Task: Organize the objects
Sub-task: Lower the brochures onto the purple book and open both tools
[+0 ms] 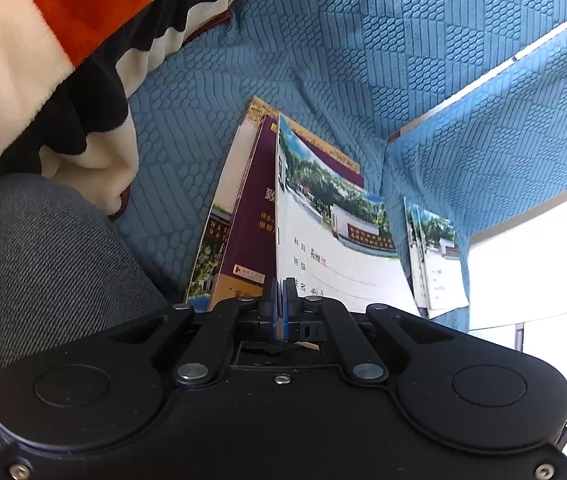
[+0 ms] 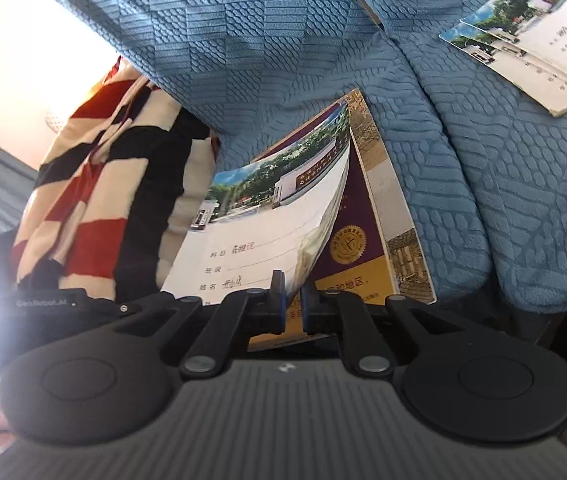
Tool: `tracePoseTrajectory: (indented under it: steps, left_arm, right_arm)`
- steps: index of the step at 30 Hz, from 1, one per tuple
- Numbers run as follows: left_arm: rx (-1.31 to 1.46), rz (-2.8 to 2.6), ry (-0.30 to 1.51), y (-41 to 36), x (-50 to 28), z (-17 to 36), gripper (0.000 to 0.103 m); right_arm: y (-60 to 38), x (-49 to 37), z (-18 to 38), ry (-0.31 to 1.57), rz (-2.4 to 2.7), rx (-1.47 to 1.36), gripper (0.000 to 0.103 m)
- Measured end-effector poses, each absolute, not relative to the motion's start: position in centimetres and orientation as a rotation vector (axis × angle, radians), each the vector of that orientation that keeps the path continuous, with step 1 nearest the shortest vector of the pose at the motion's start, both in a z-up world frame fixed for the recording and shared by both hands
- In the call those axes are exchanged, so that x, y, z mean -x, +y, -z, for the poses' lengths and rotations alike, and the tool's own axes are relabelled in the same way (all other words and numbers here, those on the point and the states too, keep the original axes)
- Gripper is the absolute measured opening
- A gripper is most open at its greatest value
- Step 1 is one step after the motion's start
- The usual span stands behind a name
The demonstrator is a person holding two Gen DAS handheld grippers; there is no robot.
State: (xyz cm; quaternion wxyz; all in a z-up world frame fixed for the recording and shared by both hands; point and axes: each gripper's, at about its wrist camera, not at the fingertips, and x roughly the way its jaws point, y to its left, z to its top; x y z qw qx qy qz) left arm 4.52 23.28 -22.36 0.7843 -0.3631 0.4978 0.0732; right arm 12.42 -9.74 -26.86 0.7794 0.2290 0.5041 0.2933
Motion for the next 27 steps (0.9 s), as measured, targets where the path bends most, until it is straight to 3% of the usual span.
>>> tracePoseTrajectory:
  steps: [4,6,9,12,27]
  left_arm:
    - [0.762,-0.178,1.106,23.3,-4.6,22.6,0.003]
    - [0.739,-0.18,1.114,23.2,-4.6,22.6,0.005]
    - [0.695,-0.191,1.128,23.0,-4.8,22.5,0.014]
    - [0.658,-0.191,1.121,22.6,-4.9,22.2,0.014]
    - [0.474,-0.171,1.15,20.3,-6.2,23.5,0.014]
  right_arm:
    - [-9.5,-12.4,26.7,1.094,-0.636,-0.46,0.012]
    - [-9.4,-12.3,26.5,1.1,-0.616,-0.433,0.019]
    - [-9.6,-12.2,26.5,1.126,-0.585,-0.386,0.046]
    - [-10.4,-12.1,26.4,1.128,-0.555,-0.38,0.065]
    - [-10.3,-12.7,26.7,1.036,-0.535,-0.232,0.064]
